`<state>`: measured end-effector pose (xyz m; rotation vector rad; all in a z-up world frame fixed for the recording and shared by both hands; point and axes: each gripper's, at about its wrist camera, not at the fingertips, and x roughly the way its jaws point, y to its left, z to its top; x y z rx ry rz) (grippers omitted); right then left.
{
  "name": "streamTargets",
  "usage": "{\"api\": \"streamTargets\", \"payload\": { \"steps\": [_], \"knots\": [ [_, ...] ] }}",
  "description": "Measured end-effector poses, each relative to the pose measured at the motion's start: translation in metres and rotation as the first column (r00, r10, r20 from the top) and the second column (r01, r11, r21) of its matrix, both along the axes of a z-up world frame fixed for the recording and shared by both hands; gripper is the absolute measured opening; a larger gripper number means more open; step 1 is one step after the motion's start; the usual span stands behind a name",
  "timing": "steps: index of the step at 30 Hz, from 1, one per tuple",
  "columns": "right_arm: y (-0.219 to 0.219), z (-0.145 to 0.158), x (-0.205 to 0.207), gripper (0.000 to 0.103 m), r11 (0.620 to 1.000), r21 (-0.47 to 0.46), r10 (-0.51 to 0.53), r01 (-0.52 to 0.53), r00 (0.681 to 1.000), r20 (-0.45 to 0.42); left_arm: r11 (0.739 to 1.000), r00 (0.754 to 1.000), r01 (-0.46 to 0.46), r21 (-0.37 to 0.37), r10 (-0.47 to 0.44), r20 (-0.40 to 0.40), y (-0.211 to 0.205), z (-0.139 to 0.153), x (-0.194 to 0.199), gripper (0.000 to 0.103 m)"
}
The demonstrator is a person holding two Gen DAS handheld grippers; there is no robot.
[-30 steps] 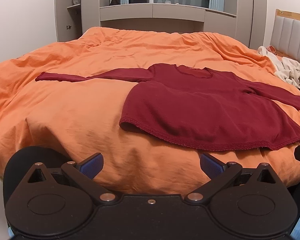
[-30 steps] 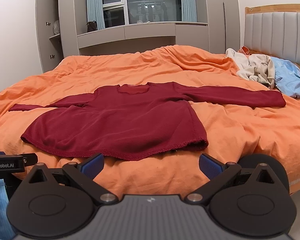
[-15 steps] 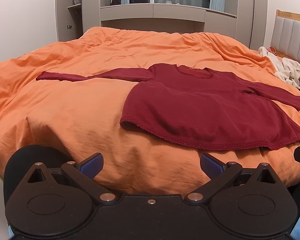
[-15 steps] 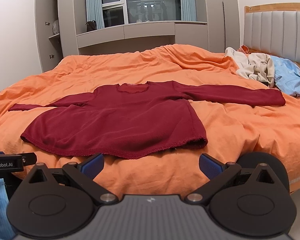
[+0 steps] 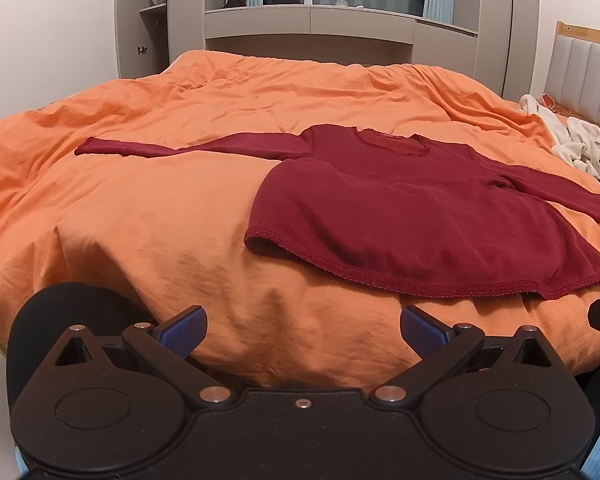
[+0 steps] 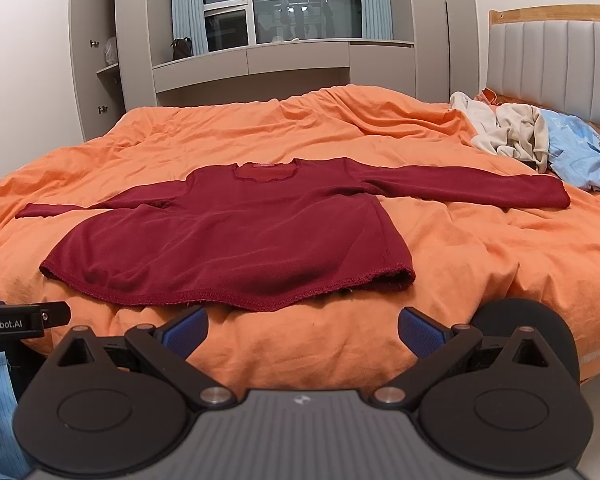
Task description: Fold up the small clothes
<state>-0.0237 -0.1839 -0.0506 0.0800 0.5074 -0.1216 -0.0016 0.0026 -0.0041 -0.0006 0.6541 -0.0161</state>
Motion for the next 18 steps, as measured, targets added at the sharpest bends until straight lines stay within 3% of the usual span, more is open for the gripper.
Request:
{"api": "streamTargets", "payload": {
  "steps": [18],
  "knots": [
    [-0.0008, -0.0049, 0.0028, 0.103, 1.0, 0.004, 0.005, -0.005, 1.0, -0.017, 1.0, 1.0, -0.006, 0.0, 0.006, -0.008, 0.0001, -0.0037, 0.0016, 0.102]
  ]
}}
